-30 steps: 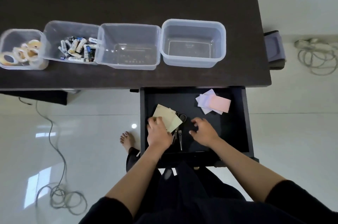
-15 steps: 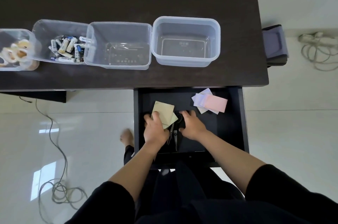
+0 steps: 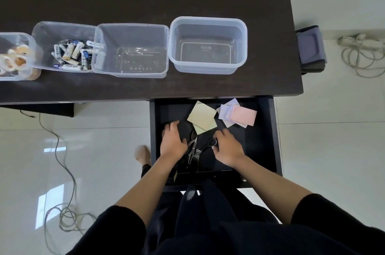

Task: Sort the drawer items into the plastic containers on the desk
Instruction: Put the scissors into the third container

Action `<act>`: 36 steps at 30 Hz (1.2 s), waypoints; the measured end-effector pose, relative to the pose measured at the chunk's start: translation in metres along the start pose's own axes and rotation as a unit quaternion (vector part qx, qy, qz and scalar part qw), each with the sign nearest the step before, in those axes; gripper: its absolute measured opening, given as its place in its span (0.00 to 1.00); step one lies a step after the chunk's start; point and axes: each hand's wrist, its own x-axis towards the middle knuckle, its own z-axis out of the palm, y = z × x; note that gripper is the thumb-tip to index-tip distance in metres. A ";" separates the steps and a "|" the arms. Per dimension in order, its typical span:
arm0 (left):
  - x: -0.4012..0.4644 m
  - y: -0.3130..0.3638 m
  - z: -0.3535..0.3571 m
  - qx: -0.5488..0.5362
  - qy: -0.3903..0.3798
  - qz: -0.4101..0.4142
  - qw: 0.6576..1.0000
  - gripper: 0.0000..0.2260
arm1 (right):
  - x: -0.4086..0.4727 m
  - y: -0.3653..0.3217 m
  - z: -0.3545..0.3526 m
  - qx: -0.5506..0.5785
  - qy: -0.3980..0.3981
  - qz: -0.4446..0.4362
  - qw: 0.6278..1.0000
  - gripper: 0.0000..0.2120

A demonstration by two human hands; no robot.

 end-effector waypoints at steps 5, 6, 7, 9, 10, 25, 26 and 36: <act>-0.021 -0.016 0.012 0.103 -0.038 -0.035 0.993 0.25 | 0.004 -0.011 0.003 -0.128 -0.009 -0.171 0.977 0.28; -0.023 -0.017 0.013 0.108 -0.051 -0.040 0.992 0.25 | 0.006 -0.013 0.005 -0.160 -0.020 -0.182 0.970 0.33; -0.024 -0.019 0.014 0.112 -0.060 -0.043 0.991 0.25 | 0.008 -0.014 0.005 -0.188 -0.029 -0.186 0.964 0.37; -0.025 -0.021 0.016 0.127 -0.074 -0.037 0.988 0.23 | 0.011 -0.015 0.005 -0.222 -0.041 -0.181 0.957 0.41; -0.024 -0.022 0.016 0.135 -0.076 -0.032 0.987 0.23 | 0.012 -0.015 0.005 -0.227 -0.046 -0.175 0.957 0.41; -0.023 -0.033 0.024 0.136 -0.072 0.031 0.988 0.21 | -0.001 0.018 -0.003 -0.188 -0.055 -0.100 0.975 0.22; -0.023 -0.032 0.025 0.124 -0.069 0.036 0.989 0.21 | -0.003 0.020 -0.001 -0.187 -0.053 -0.097 0.976 0.22; -0.030 -0.011 0.036 -0.009 -0.119 0.071 0.990 0.22 | -0.014 0.032 0.006 -0.178 -0.023 -0.080 0.981 0.23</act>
